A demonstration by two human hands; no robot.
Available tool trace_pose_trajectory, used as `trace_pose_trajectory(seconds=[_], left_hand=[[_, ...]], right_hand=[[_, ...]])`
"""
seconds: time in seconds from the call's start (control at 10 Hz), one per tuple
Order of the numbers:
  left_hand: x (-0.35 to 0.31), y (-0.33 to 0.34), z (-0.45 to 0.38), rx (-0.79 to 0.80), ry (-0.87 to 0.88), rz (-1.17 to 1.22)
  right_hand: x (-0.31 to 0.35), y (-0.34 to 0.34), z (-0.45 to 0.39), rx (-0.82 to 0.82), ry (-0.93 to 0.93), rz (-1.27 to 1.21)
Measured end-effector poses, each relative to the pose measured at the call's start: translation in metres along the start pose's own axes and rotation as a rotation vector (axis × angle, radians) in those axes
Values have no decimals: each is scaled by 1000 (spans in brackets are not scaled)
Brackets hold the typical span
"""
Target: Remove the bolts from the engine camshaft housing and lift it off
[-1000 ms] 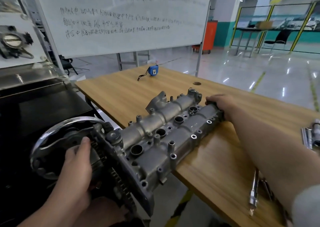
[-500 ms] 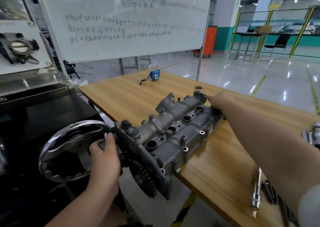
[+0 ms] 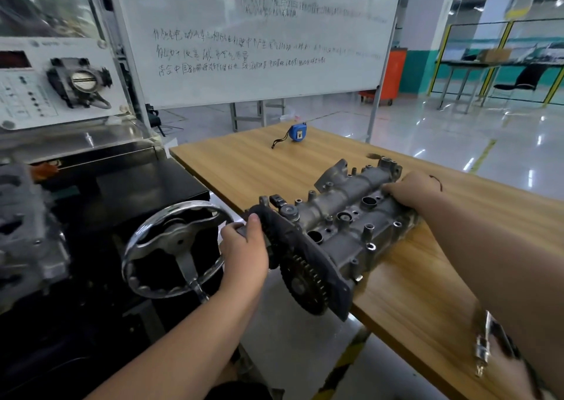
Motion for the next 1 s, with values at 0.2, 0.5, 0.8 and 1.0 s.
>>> trace_pose_trajectory(seconds=[0.2, 0.5, 0.8, 1.0], left_hand=[[-4, 18, -11, -18, -27, -4], [-2, 28, -28, -20, -29, -11], [4, 25, -28, 119, -75, -78], [9, -18, 9, 324, 62, -146]], right_hand=[[-19, 1, -10, -29, 76, -49], [-18, -1, -16, -60, 86, -35], [-15, -4, -4, -52, 27, -62], [4, -16, 40, -143, -101, -144]])
Point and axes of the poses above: each hand's wrist, its own z-axis away from the middle knuckle, its own y-axis out of the palm, x = y × z, the point moved 7 cm from there along -z, towards the middle knuckle, and after that the axes turned 9 degrees about y, right-handed, at the moved point
